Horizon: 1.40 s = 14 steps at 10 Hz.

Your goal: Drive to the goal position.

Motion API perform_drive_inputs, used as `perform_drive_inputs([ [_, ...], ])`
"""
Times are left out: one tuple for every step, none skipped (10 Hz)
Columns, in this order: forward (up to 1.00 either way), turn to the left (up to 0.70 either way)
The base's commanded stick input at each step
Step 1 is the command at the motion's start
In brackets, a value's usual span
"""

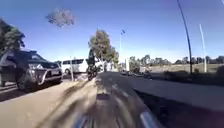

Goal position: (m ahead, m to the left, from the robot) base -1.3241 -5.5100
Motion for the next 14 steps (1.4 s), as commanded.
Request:
perform_drive_inputs([
  [0.98, 0.00],
  [0.98, 0.00],
  [0.98, 0.00],
  [0.98, 0.00],
  [0.98, 0.00],
  [0.98, 0.00],
  [0.98, 0.00],
  [0.98, 0.00],
  [0.98, 0.00],
  [0.97, 0.00],
  [0.97, 0.00],
  [0.97, 0.00],
  [0.97, 0.00],
  [0.98, 0.00],
])
